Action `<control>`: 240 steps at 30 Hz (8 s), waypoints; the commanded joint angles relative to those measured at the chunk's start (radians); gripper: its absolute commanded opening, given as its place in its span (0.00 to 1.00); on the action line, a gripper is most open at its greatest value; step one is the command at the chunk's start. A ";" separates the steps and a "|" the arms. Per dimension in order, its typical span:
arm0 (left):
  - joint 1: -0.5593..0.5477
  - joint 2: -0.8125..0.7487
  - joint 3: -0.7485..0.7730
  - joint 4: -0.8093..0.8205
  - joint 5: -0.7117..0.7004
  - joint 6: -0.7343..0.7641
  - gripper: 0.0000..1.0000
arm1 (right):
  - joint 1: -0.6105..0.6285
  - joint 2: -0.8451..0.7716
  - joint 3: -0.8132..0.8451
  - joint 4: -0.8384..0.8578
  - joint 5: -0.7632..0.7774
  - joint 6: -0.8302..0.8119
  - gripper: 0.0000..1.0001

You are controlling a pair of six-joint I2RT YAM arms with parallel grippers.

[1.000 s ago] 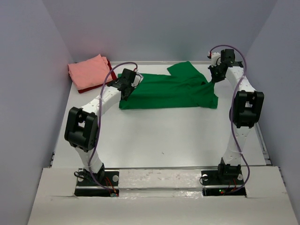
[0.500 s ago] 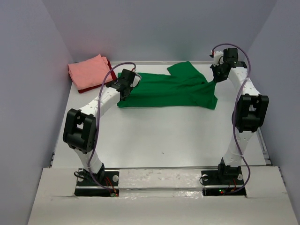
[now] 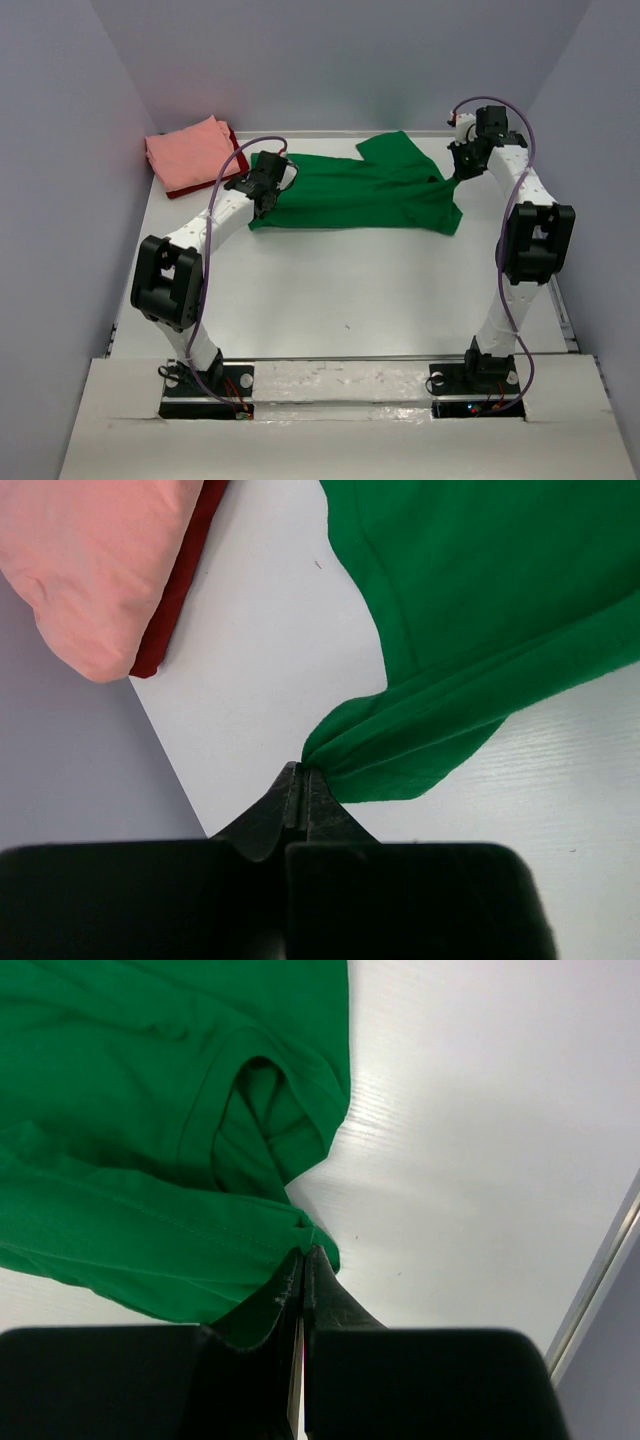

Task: Fold and stack the t-shirts
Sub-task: Fold the flattened tshirt in 1/3 of the way

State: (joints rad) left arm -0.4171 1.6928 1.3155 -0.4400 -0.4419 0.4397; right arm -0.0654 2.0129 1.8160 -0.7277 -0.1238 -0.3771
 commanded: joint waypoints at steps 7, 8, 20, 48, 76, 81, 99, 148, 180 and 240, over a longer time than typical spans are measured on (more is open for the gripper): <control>0.001 -0.036 -0.002 -0.020 -0.038 0.004 0.00 | 0.002 -0.077 -0.041 -0.013 -0.030 -0.003 0.00; 0.001 -0.039 -0.001 -0.023 -0.031 0.004 0.00 | 0.003 -0.082 -0.044 -0.015 -0.031 -0.002 0.00; -0.012 -0.171 0.051 -0.077 0.133 -0.012 0.00 | 0.003 -0.235 -0.106 -0.064 -0.105 0.023 0.00; -0.014 -0.371 -0.197 -0.242 0.492 0.097 0.00 | 0.003 -0.671 -0.466 -0.302 -0.191 -0.026 0.00; -0.014 -0.383 -0.354 -0.108 0.468 0.054 0.00 | 0.003 -0.611 -0.701 -0.099 -0.119 0.009 0.00; -0.014 -0.372 -0.338 -0.095 0.416 0.047 0.00 | 0.003 -0.562 -0.666 -0.064 -0.115 0.023 0.00; -0.012 -0.320 -0.222 -0.089 0.341 0.048 0.00 | 0.003 -0.402 -0.431 -0.056 -0.070 0.037 0.00; -0.006 -0.191 -0.142 -0.017 0.230 0.056 0.00 | 0.082 0.027 0.031 -0.084 -0.126 0.069 0.00; 0.040 -0.127 -0.096 0.021 0.167 0.037 0.00 | 0.093 0.075 0.101 -0.039 0.185 0.060 0.00; 0.046 0.136 -0.012 0.127 0.028 0.050 0.99 | 0.093 0.262 0.255 -0.045 0.176 0.033 0.73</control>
State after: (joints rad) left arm -0.3775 1.8225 1.2671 -0.3408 -0.3687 0.4778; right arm 0.0277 2.2570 2.0193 -0.7990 0.0513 -0.3405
